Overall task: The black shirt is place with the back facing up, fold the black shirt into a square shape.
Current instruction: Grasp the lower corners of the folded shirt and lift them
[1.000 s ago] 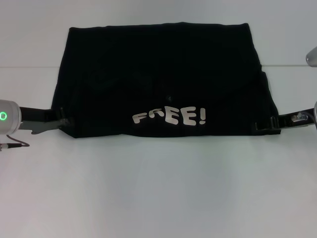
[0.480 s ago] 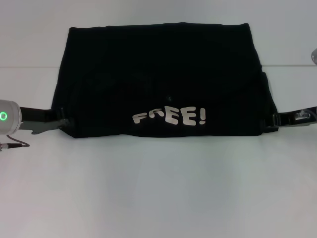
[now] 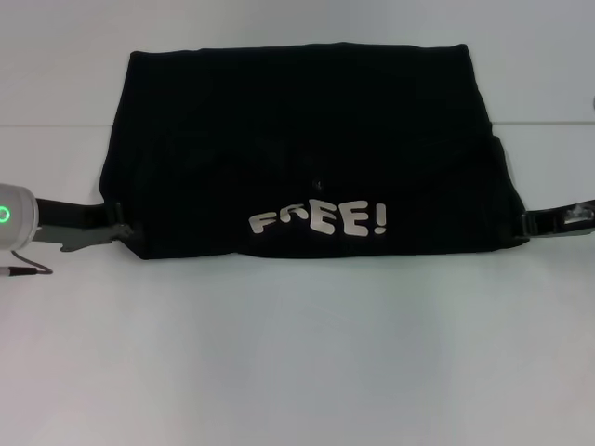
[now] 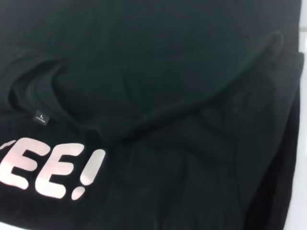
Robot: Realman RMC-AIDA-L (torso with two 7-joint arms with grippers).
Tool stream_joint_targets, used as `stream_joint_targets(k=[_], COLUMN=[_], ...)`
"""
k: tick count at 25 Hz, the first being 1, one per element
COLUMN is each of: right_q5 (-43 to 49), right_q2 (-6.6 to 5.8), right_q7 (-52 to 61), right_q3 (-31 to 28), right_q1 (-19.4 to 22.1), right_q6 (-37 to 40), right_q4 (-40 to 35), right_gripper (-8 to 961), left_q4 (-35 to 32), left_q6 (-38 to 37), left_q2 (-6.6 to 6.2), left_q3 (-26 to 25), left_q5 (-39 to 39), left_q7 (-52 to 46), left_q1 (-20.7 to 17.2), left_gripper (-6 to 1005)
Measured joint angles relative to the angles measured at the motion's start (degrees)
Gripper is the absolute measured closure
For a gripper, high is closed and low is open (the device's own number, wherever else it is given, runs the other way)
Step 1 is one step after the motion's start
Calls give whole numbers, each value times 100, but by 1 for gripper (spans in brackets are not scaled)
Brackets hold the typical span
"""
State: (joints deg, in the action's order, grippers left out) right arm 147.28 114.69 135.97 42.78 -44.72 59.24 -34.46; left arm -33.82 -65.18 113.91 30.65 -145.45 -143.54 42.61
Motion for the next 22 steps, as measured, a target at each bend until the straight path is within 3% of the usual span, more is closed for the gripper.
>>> stream_joint_targets(k=[5,22], right_q5=[-21,-10], right_q2=[-110,-183], right_q7=[54,133], right_q3=[-97,-192], right_q1=[147,243], right_q6=[326,637], right_q4=[-282,-548], right_gripper=[917,918], left_q4=[-218,-334], left_q6=[-266,-280], left_q2=[-73,-89], left_q3=[-18,-21], left_q5=[-122,-388], left_q7=[-77,-231], left_q1=[-14,-31], left_gripper=[962,953])
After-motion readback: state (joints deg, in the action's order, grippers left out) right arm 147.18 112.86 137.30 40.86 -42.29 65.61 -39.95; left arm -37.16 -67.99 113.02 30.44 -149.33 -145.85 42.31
